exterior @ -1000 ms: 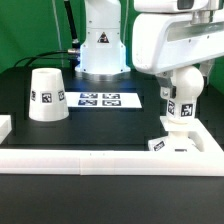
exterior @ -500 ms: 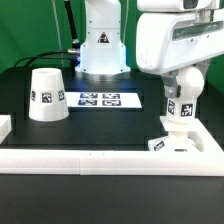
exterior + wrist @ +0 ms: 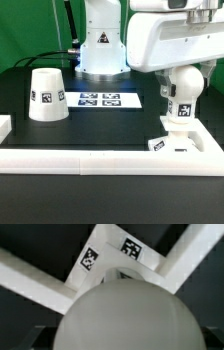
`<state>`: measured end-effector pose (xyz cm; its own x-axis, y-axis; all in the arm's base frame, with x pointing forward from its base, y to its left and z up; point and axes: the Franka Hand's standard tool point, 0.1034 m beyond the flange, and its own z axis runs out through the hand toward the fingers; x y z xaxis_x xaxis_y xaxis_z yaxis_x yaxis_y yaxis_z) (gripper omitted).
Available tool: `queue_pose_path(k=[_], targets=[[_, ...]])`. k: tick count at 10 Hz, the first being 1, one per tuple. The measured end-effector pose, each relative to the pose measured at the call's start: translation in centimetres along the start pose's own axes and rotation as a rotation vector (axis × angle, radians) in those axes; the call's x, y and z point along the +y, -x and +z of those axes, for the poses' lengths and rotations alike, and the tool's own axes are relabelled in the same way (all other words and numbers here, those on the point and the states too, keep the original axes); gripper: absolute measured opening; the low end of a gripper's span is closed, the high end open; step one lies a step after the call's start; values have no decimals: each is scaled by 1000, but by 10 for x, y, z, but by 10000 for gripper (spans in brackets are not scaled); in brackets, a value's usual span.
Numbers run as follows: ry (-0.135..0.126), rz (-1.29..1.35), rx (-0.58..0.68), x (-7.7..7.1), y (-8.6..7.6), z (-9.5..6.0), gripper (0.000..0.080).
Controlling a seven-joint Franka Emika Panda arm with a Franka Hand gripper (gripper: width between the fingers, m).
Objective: Assemble lamp
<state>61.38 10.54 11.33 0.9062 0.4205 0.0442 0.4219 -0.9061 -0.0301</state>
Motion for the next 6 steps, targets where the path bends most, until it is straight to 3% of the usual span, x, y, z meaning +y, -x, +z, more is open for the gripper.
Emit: queue_pose_path(k=[6], targets=[[-5,579,15,6,1,1,579]])
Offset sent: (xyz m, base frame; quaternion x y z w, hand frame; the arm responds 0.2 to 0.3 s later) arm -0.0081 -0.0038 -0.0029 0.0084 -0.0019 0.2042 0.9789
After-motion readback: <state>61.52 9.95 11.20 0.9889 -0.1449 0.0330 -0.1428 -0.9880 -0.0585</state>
